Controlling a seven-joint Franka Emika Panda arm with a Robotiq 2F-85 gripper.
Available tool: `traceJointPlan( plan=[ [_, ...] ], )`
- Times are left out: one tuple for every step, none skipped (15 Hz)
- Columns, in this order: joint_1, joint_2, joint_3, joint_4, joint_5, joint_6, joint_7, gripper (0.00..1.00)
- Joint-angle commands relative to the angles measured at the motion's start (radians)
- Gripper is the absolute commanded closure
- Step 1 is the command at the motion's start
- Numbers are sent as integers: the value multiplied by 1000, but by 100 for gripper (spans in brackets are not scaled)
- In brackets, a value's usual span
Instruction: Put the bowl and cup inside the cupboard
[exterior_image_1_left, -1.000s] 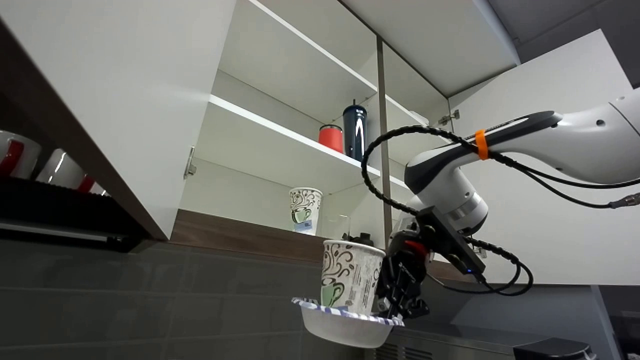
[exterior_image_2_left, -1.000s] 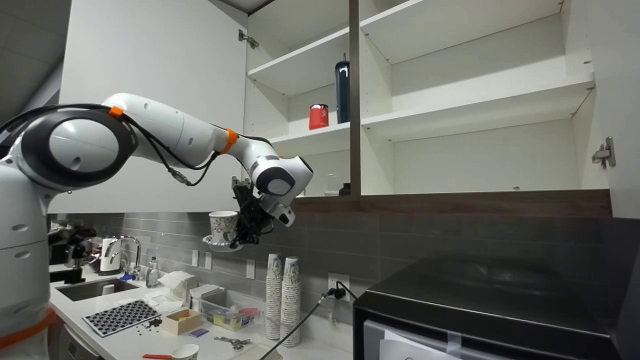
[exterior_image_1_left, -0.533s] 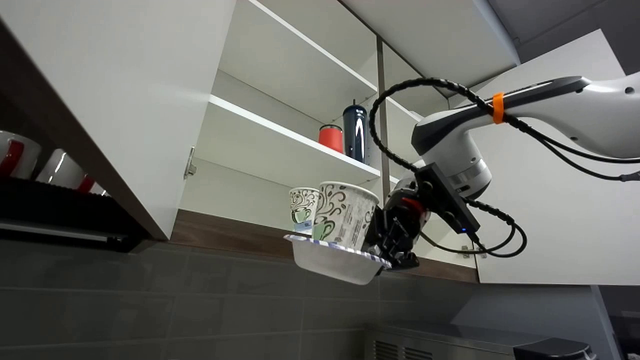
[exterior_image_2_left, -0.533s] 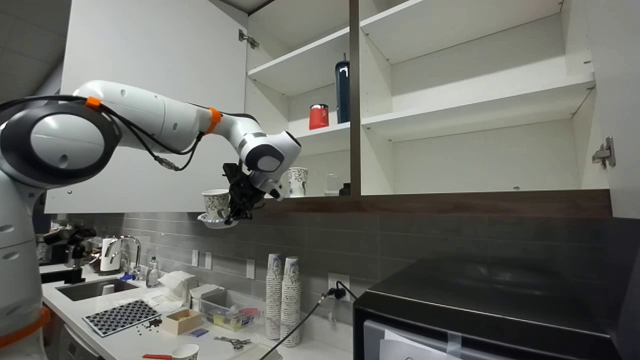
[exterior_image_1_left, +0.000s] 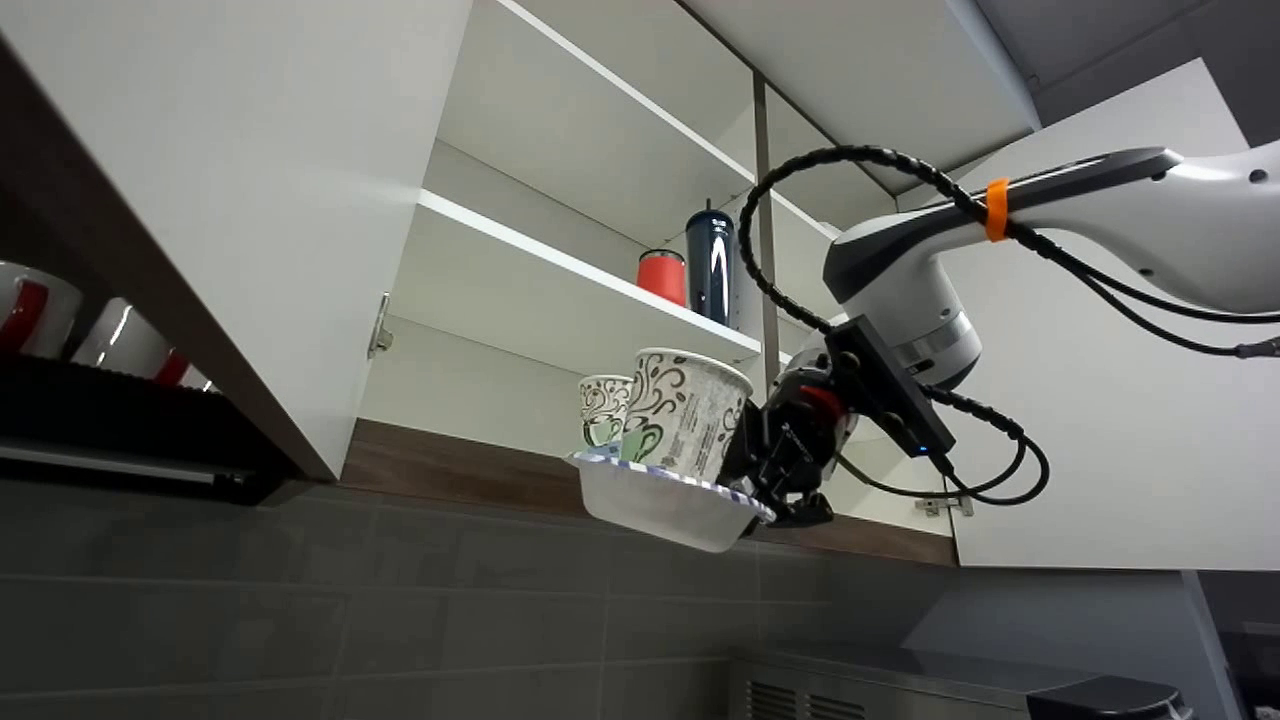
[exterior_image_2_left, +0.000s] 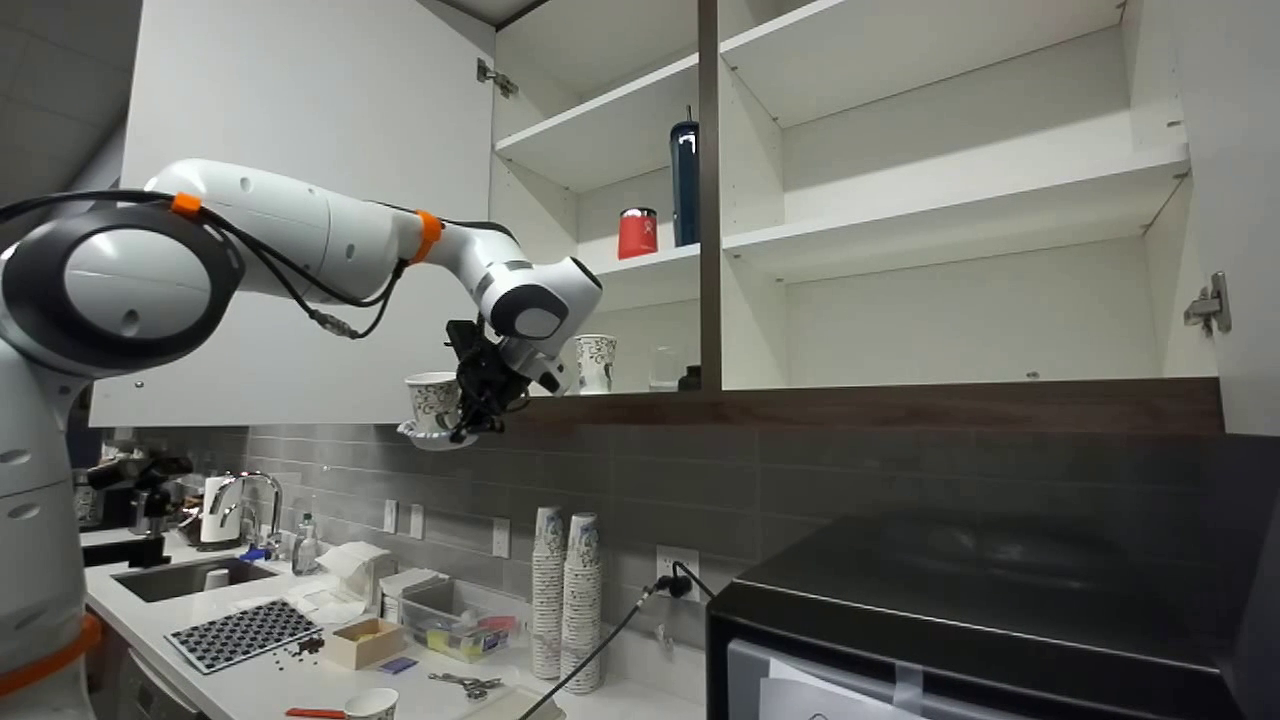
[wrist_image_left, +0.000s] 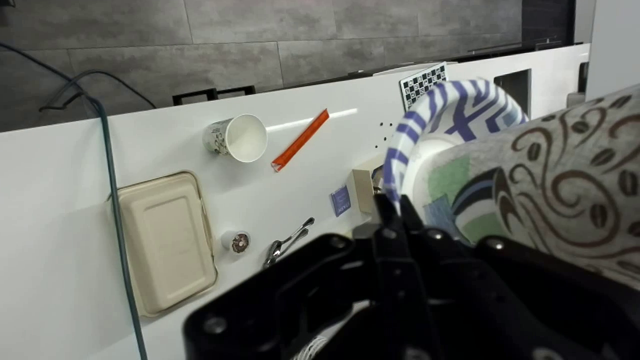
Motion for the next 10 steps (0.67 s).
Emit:
traceJointPlan(
  plan=[
    [0, 19, -5, 53, 60, 24, 96, 99],
    [-2, 30, -3, 76, 57, 28, 130, 99],
    [-2, 35, -2, 98, 57, 34, 161, 99],
    [-3, 43, 1, 124, 42, 42, 192, 99],
    [-2, 52, 5, 150, 30, 55, 215, 99],
    [0, 59, 8, 173, 27, 70, 239, 99],
    [3, 74, 11, 201, 29, 87, 260, 99],
    [2, 38, -2, 142, 35, 62, 203, 97],
    [3, 47, 0, 163, 35, 72, 221, 97],
    [3, 54, 2, 178, 35, 74, 232, 97]
  ],
)
